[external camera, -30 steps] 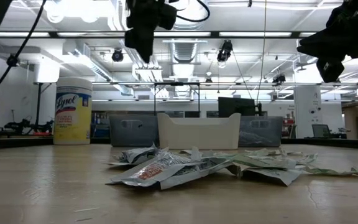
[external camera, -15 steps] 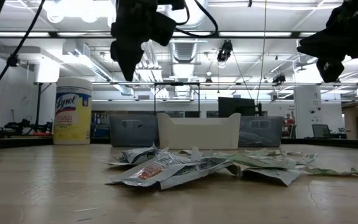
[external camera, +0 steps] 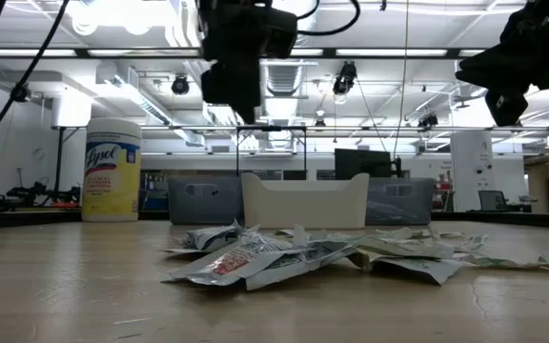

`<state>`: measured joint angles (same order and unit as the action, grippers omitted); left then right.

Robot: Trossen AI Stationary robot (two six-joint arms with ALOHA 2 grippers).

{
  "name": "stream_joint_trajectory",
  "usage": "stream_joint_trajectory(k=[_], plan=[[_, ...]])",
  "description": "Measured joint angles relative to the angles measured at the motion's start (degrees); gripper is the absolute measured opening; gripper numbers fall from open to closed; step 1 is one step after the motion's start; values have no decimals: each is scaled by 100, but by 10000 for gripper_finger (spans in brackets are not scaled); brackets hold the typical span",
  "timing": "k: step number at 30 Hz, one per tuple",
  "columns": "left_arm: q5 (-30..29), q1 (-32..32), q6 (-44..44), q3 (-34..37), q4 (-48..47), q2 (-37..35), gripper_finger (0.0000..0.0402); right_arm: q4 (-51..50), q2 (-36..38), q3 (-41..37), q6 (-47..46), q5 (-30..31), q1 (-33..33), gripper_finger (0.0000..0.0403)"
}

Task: Pick & Place First Aid Supplies
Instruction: Put the alcohol pad into the middle black bin

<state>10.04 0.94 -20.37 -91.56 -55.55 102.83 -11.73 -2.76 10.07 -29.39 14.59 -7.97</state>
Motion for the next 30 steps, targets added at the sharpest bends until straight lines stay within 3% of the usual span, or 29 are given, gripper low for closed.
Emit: stream_joint_trajectory(k=[6, 21, 30], plan=[[-2, 89, 233, 36, 172, 0, 151, 0, 0, 0, -2, 0, -1, 63], [406, 482, 7, 1362, 571, 0, 151, 0, -2, 0, -2, -1, 0, 63], [415, 642, -130, 1590, 937, 0, 151, 0, -2, 0, -2, 0, -1, 63]])
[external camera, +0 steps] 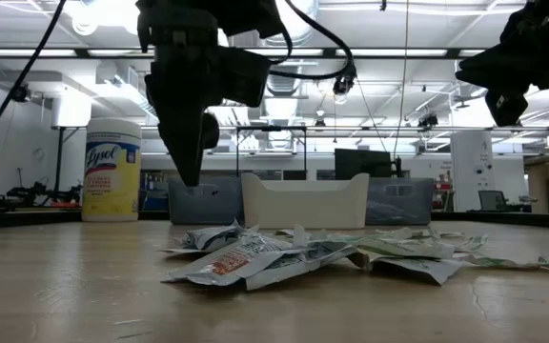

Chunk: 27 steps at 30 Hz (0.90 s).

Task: Pick & Place First Aid Supplies
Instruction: Put the alcohol pad into the middle black bin

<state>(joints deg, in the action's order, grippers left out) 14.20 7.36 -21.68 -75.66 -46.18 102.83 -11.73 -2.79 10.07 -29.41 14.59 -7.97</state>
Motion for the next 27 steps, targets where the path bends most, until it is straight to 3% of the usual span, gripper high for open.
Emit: stream_joint_trajectory(k=[9, 27], plan=[[-41, 330, -152, 0, 760, 0, 151, 0, 0, 0, 0, 0, -1, 63], [-407, 512, 631, 64, 946, 2, 151, 0, 0, 0, 0, -1, -2, 63]])
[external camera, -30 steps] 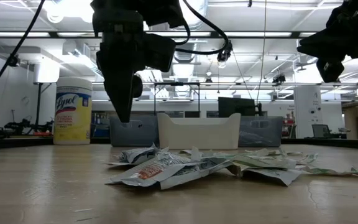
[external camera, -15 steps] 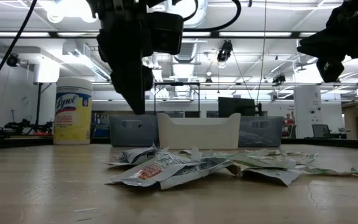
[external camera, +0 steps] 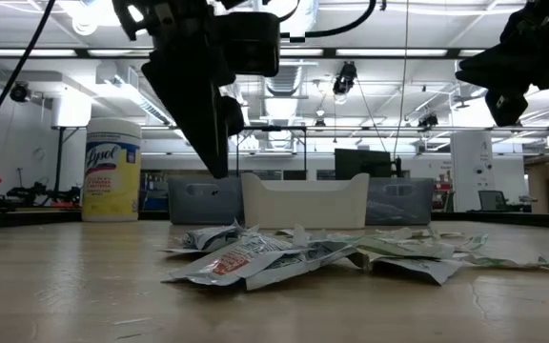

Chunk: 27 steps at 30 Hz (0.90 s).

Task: Pick & Place First Aid Supplies
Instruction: Put the alcohol pad into the middle black bin

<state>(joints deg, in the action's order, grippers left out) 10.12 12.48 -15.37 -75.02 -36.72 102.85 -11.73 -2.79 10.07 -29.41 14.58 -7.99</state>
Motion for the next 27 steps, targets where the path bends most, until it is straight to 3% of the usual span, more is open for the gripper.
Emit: stream_joint_trajectory(k=[10, 27], plan=[[-106, 34, -19, 420, 522, 15, 151, 0, 0, 0, 1, 0, 1, 63], [-33, 40, -108, 435, 676, 293, 151, 0, 0, 0, 0, -1, 0, 63]])
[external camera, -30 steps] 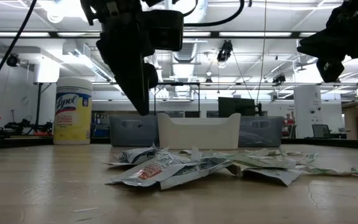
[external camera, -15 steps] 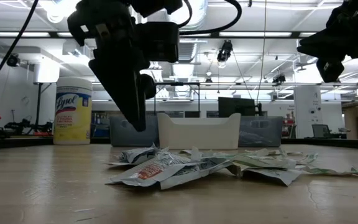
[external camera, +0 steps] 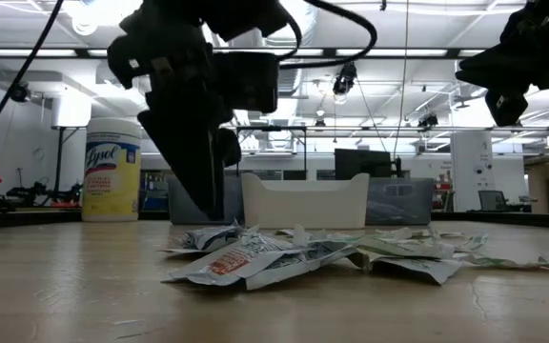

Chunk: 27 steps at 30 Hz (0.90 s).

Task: Pick & Place First Aid Supplies
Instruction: Put the alcohol pad into the middle black bin

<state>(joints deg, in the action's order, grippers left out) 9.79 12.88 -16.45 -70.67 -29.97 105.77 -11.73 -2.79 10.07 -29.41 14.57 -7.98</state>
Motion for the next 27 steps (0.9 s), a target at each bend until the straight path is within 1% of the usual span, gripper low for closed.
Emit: stream_joint_trajectory(k=[10, 15, 20, 27], plan=[[1, 0, -32, 0, 165, 314, 151, 0, 2, 0, 0, 2, 2, 63], [10, 0, -190, -11, 242, 426, 147, -4, 4, 0, 1, -1, 1, 63], [3, -2, -217, -11, 246, 420, 129, -2, 4, 0, 2, 0, 1, 63], [-32, -2, -244, -11, 241, 392, 91, -2, 4, 0, 0, 0, 0, 63]])
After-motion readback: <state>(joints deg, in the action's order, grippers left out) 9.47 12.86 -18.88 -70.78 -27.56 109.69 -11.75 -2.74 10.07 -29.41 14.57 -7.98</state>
